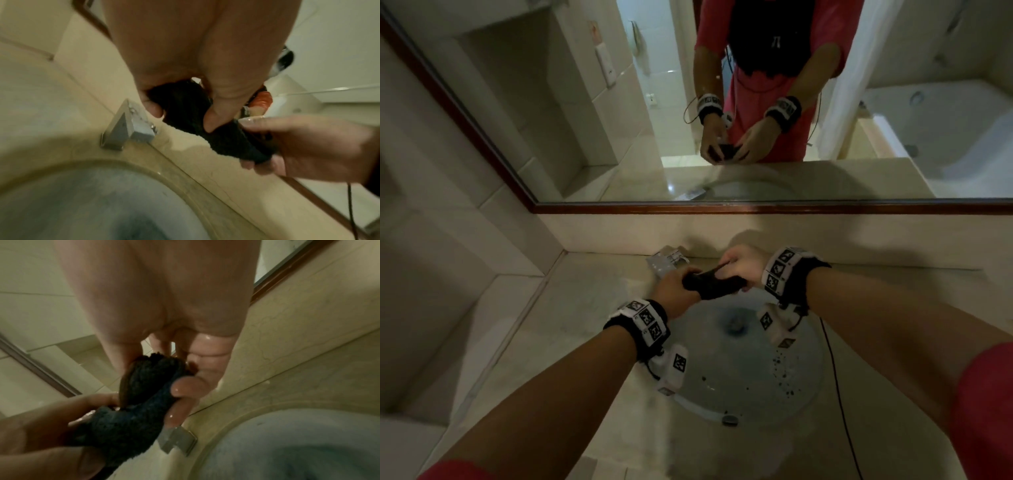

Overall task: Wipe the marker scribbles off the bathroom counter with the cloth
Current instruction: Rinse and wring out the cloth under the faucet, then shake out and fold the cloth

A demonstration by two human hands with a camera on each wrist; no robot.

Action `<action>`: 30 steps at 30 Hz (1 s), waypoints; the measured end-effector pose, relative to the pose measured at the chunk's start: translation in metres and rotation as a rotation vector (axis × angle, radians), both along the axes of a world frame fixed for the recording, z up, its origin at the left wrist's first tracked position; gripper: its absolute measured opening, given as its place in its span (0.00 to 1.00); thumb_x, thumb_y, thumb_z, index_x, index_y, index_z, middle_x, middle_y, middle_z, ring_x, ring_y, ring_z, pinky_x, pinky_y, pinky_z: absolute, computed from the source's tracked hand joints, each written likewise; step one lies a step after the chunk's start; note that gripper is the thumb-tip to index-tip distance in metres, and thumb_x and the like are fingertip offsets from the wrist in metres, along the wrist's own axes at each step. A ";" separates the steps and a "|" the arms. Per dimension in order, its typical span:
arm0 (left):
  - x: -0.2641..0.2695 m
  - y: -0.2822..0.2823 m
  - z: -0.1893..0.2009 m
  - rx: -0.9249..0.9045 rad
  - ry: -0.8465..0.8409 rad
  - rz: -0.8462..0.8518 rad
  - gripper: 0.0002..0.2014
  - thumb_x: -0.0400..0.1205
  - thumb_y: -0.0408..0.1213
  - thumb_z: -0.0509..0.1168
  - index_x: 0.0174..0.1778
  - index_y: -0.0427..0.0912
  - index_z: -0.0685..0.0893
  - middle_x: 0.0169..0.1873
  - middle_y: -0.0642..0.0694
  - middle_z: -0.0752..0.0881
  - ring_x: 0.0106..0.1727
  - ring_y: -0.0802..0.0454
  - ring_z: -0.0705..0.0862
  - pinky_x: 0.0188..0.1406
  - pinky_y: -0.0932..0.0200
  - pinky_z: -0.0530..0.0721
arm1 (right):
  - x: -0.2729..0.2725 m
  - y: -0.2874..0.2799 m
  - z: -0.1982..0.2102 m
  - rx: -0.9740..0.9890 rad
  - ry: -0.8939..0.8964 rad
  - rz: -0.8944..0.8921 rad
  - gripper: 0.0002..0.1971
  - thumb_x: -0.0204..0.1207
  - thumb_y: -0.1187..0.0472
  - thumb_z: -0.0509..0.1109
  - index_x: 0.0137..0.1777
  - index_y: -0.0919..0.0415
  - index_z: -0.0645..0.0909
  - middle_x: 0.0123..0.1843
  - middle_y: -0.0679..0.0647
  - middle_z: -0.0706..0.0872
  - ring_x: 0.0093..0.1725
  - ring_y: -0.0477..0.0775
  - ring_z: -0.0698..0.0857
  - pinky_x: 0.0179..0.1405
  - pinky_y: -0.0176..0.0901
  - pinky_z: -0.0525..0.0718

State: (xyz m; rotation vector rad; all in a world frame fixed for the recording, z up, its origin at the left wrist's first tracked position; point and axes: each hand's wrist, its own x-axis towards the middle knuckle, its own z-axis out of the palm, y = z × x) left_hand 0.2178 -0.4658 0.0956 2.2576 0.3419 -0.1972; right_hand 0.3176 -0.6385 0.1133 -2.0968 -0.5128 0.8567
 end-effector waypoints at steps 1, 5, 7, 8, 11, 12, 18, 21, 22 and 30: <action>-0.008 0.007 0.002 0.125 -0.070 -0.026 0.24 0.71 0.35 0.73 0.65 0.49 0.83 0.57 0.45 0.85 0.52 0.53 0.84 0.52 0.63 0.81 | -0.006 0.009 0.003 0.024 0.075 -0.051 0.05 0.76 0.60 0.73 0.49 0.60 0.82 0.40 0.64 0.88 0.33 0.60 0.88 0.26 0.45 0.82; -0.048 0.037 0.015 0.339 -0.332 0.009 0.17 0.71 0.36 0.75 0.56 0.43 0.85 0.56 0.45 0.77 0.46 0.52 0.77 0.50 0.65 0.74 | -0.038 0.051 0.027 0.014 0.247 -0.112 0.05 0.85 0.64 0.62 0.54 0.65 0.76 0.31 0.66 0.86 0.18 0.55 0.82 0.13 0.34 0.73; -0.073 0.055 0.025 0.407 -0.313 0.013 0.17 0.70 0.39 0.75 0.53 0.44 0.83 0.56 0.45 0.77 0.48 0.47 0.79 0.48 0.63 0.73 | -0.058 0.072 0.037 -0.012 0.307 -0.110 0.10 0.87 0.62 0.56 0.50 0.67 0.75 0.21 0.59 0.84 0.13 0.49 0.79 0.10 0.30 0.69; -0.086 0.067 0.029 0.436 -0.296 0.007 0.17 0.68 0.41 0.75 0.51 0.45 0.81 0.56 0.45 0.77 0.50 0.44 0.79 0.48 0.60 0.75 | -0.069 0.084 0.040 -0.003 0.348 -0.127 0.13 0.88 0.60 0.54 0.47 0.67 0.74 0.22 0.58 0.84 0.12 0.48 0.78 0.10 0.29 0.69; -0.129 0.096 0.041 0.564 -0.212 -0.046 0.22 0.65 0.54 0.75 0.49 0.52 0.78 0.56 0.51 0.79 0.57 0.46 0.77 0.51 0.50 0.77 | -0.101 0.123 0.045 0.145 0.423 -0.236 0.14 0.88 0.58 0.55 0.46 0.65 0.76 0.33 0.60 0.85 0.17 0.49 0.81 0.14 0.32 0.73; -0.143 0.104 0.043 0.583 -0.194 -0.056 0.24 0.63 0.58 0.74 0.50 0.54 0.78 0.54 0.53 0.80 0.56 0.49 0.78 0.51 0.50 0.77 | -0.114 0.137 0.046 0.172 0.430 -0.270 0.15 0.88 0.57 0.54 0.49 0.66 0.77 0.33 0.60 0.85 0.17 0.50 0.81 0.13 0.31 0.71; -0.220 0.152 0.052 -0.020 -0.257 0.251 0.20 0.75 0.53 0.72 0.57 0.51 0.74 0.46 0.50 0.87 0.47 0.50 0.87 0.47 0.53 0.85 | -0.188 0.213 0.066 0.343 0.624 -0.166 0.22 0.88 0.45 0.50 0.57 0.63 0.75 0.44 0.62 0.84 0.24 0.52 0.86 0.17 0.33 0.76; -0.251 0.179 0.056 -0.301 -0.336 0.392 0.17 0.80 0.45 0.68 0.64 0.48 0.77 0.54 0.48 0.88 0.56 0.49 0.86 0.58 0.51 0.84 | -0.216 0.237 0.083 0.364 0.635 -0.009 0.23 0.85 0.41 0.55 0.55 0.63 0.75 0.47 0.63 0.84 0.40 0.58 0.85 0.36 0.43 0.79; -0.260 0.186 0.059 -0.380 -0.351 0.431 0.15 0.82 0.40 0.67 0.65 0.48 0.78 0.56 0.47 0.87 0.56 0.50 0.86 0.58 0.53 0.83 | -0.224 0.245 0.086 0.359 0.618 0.027 0.19 0.84 0.44 0.60 0.53 0.63 0.77 0.46 0.61 0.83 0.42 0.57 0.83 0.39 0.44 0.78; -0.335 0.244 0.064 -0.628 -0.374 0.631 0.14 0.83 0.33 0.63 0.65 0.44 0.81 0.57 0.43 0.88 0.57 0.47 0.85 0.50 0.52 0.85 | -0.281 0.312 0.079 0.431 0.460 0.208 0.06 0.78 0.64 0.72 0.43 0.59 0.76 0.42 0.56 0.85 0.39 0.53 0.87 0.36 0.43 0.87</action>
